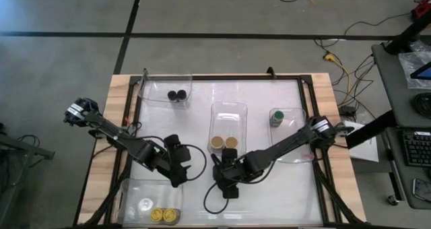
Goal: Sort spices by type
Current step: Put the green seasoning bottle into the middle right transparent bin
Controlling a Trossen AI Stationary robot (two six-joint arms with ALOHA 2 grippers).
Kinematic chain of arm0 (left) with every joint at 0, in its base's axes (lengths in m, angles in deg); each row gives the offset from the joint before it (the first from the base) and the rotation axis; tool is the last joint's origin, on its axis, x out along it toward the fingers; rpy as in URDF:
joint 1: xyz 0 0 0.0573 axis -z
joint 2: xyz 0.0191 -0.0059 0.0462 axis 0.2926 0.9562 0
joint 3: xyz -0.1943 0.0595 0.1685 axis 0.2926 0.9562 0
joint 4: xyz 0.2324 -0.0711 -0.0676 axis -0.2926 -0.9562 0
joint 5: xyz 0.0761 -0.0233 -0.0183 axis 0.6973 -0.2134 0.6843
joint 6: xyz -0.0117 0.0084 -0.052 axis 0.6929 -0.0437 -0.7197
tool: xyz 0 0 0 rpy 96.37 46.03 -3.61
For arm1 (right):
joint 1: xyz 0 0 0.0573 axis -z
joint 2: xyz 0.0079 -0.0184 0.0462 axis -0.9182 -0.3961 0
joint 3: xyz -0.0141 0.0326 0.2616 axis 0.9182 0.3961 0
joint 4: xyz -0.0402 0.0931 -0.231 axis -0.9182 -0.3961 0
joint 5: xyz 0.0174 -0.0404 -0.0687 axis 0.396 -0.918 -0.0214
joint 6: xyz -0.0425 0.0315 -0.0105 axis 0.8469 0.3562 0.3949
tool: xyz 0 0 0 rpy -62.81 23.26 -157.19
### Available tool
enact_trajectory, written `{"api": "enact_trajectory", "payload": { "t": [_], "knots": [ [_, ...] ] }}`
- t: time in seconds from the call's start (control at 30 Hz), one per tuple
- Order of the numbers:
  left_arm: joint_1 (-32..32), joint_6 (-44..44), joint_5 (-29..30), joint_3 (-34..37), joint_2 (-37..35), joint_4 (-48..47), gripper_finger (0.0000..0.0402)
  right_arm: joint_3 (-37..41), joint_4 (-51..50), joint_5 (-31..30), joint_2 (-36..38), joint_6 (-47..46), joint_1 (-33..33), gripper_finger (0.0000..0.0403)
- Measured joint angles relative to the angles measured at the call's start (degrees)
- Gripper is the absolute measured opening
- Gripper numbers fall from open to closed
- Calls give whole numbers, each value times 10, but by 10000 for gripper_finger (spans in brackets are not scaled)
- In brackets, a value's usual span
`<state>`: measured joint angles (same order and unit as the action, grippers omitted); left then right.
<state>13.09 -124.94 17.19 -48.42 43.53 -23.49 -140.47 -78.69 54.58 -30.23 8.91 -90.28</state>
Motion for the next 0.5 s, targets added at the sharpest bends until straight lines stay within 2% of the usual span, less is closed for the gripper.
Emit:
{"api": "enact_trajectory", "payload": {
  "t": [0.27, 0.37, 0.5],
  "knots": [
    [0, 7, 1, 16, 0, 25, 283, 2, 4, 6, -10, 0, 12, 354],
    [0, 7, 1, 17, 0, 26, 283, 2, 4, 7, -12, 5, 16, 332],
    [0, 18, 12, 17, 0, 29, 283, 2, 6, 15, -12, 24, 23, 283]
  ]
}}
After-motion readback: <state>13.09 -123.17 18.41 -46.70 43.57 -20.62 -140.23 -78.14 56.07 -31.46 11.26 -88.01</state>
